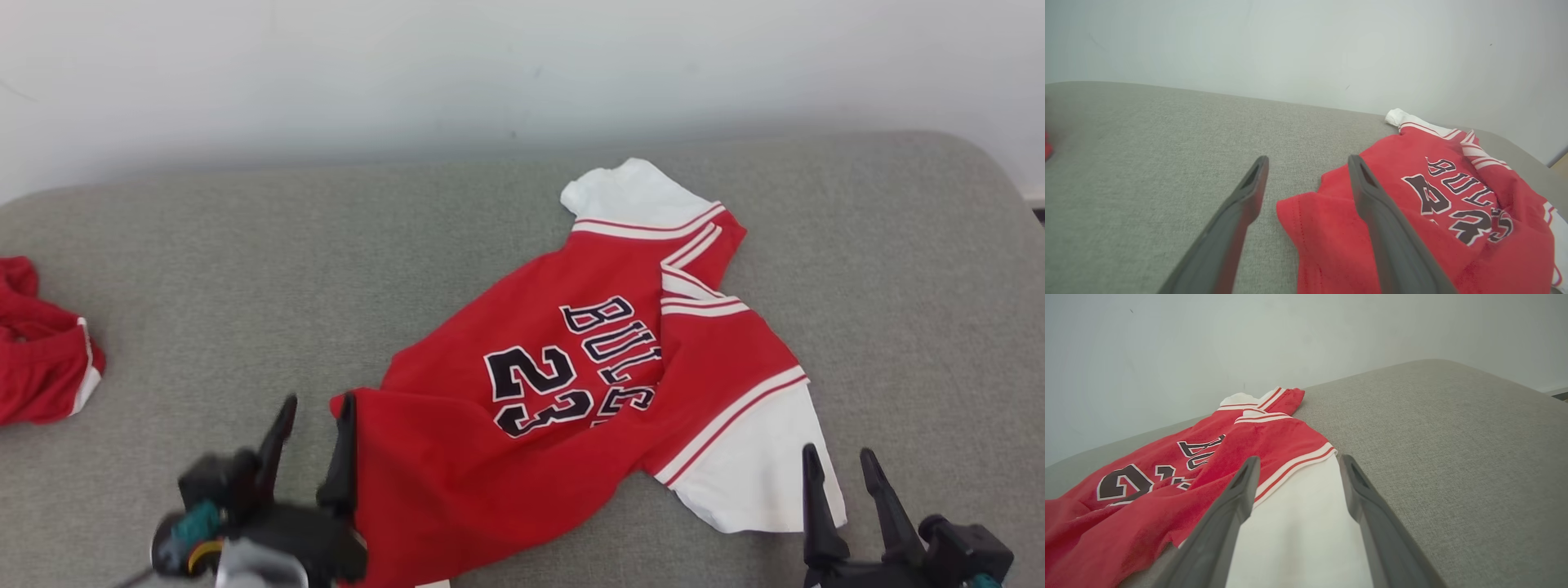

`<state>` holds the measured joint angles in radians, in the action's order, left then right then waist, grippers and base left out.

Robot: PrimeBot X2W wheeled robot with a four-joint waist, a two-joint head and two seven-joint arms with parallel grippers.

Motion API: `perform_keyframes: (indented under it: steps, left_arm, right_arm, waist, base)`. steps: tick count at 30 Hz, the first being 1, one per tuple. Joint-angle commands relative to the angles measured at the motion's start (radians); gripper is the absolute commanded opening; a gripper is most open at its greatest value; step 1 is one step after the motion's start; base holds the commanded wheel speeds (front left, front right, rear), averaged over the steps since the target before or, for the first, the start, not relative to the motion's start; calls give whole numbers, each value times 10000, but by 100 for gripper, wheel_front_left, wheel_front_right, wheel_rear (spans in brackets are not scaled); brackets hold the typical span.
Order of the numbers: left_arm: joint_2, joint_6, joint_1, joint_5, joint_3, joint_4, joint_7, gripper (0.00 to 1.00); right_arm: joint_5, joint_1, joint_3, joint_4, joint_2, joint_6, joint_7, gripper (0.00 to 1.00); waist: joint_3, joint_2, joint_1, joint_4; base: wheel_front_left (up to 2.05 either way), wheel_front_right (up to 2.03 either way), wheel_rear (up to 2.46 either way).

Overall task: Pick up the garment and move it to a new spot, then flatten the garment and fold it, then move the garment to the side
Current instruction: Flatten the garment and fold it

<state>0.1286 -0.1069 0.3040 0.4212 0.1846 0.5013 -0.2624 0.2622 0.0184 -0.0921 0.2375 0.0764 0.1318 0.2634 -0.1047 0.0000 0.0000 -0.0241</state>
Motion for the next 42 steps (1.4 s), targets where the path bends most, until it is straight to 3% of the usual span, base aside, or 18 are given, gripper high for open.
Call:
perform_keyframes:
  steps: [1,18,33,34,35,36,42]
  left_arm:
    - [-20,-32,-505,-101,-55,-191,-31,100]
    - [-161,153,-3515,137,721,-1605,971,100]
    - [-380,107,-2957,762,809,-629,1196,100]
    - [-414,74,-2901,847,820,-475,1204,50]
    - [-424,36,-2808,859,873,-363,1143,28]
    - [-457,16,-2735,992,859,-261,1082,0]
    - [-601,-158,-2366,1738,864,353,767,0]
  right_arm:
    - [10,158,-32,55,-13,-24,15,100]
    - [-76,202,-605,1872,766,-24,-215,100]
    - [-136,-716,-560,3958,693,-24,-327,100]
    - [-146,-740,-538,4069,666,-24,-308,54]
    - [-137,-778,-495,4173,652,-24,-289,31]
    - [-97,-817,-441,4271,644,-24,-292,2]
    - [250,-975,-265,4563,635,-24,-141,0]
  waist:
    - [312,0,0,264]
    - [487,0,0,679]
    - [446,0,0,785]
    - [457,0,0,788]
    - [457,0,0,785]
    - [454,0,0,785]
    - [502,0,0,821]
  base:
    - [0,0,0]
    - [0,0,0]
    - [0,0,0]
    - [0,0,0]
    - [0,0,0]
    - [0,0,0]
    - [0,0,0]
